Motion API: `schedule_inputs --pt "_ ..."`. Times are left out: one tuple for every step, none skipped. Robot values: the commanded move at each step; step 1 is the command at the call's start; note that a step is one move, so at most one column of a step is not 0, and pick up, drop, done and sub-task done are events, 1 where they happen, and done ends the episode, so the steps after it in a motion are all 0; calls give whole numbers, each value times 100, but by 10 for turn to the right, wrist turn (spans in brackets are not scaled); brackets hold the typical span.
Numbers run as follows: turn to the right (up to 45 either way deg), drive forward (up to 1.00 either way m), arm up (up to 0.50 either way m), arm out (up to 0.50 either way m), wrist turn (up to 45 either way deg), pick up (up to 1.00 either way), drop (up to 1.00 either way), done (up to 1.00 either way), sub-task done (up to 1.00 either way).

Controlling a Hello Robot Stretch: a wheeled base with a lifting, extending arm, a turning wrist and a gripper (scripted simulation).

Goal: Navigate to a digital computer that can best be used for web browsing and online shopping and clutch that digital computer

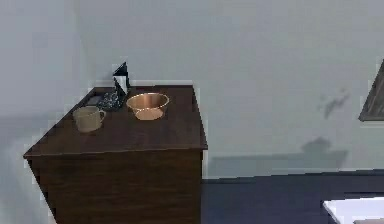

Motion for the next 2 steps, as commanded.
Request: schedule_inputs --pt "360 0 0 0 0 0 0 0 0" --pt "0 45 0 0 0 0 0 0 0"
